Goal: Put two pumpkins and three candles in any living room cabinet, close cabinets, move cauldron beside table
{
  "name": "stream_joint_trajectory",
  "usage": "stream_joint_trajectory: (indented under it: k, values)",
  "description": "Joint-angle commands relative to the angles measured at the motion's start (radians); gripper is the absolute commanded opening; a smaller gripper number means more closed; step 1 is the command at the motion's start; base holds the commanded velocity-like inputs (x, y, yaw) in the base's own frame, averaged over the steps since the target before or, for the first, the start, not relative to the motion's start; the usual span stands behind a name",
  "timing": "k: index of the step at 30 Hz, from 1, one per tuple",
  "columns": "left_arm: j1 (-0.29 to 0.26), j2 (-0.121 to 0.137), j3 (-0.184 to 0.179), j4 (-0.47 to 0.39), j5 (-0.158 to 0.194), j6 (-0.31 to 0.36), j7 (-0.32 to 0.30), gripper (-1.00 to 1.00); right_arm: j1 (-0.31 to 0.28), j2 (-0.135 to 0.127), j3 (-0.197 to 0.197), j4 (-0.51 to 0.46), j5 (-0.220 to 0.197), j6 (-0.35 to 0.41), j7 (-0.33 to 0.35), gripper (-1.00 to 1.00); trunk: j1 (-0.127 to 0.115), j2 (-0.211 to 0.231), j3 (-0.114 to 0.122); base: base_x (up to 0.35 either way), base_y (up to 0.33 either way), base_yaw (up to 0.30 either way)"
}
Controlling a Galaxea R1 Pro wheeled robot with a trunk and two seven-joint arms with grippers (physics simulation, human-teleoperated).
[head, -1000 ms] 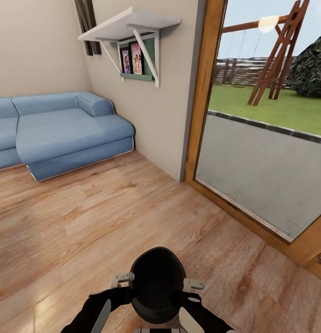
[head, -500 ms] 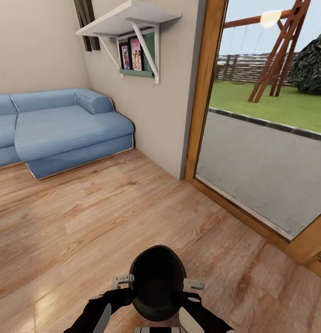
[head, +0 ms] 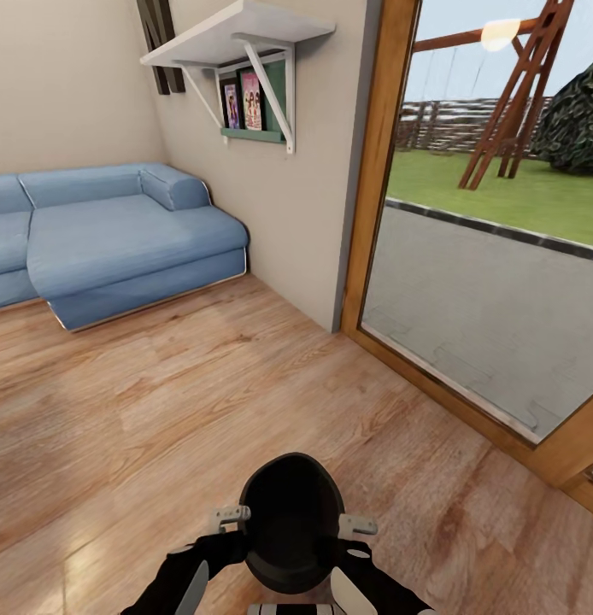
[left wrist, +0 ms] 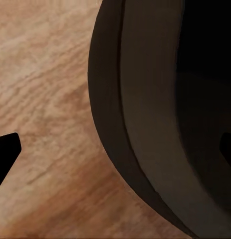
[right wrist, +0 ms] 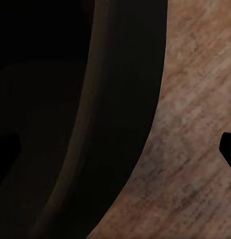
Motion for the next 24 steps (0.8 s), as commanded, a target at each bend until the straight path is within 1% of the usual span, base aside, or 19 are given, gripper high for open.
stream_joint_trajectory:
  k: [1, 5, 13, 17, 24]
  values:
    - [0.0, -0.002, -0.001, 0.008, 0.004, -0.004, 0.0, 1.0, -0.001, -0.001, 0.008, -0.002, -0.003, 0.005, -0.008, 1.0, 0.0, 0.0, -0.001, 0.0, 0.0, 0.0]
    - [0.0, -0.006, -0.002, 0.029, 0.002, -0.015, 0.0, 1.0, -0.001, -0.001, 0.008, -0.003, -0.003, 0.005, -0.008, 1.0, 0.0, 0.0, -0.001, 0.0, 0.0, 0.0]
    - [0.0, -0.016, -0.003, 0.034, 0.0, -0.024, 0.0, 1.0, -0.001, -0.001, 0.008, -0.003, -0.003, 0.005, -0.008, 1.0, 0.0, 0.0, -0.001, 0.0, 0.0, 0.0]
    - [0.0, -0.017, -0.003, 0.034, 0.0, -0.025, 0.0, 1.0, -0.001, -0.001, 0.008, -0.003, -0.003, 0.005, -0.008, 1.0, 0.002, -0.001, -0.016, 0.0, 0.0, 0.0]
    - [0.0, -0.018, -0.003, 0.034, 0.0, -0.025, 0.0, 1.0, -0.001, -0.001, 0.008, -0.003, -0.003, 0.005, -0.008, 1.0, 0.002, -0.001, -0.016, 0.0, 0.0, 0.0]
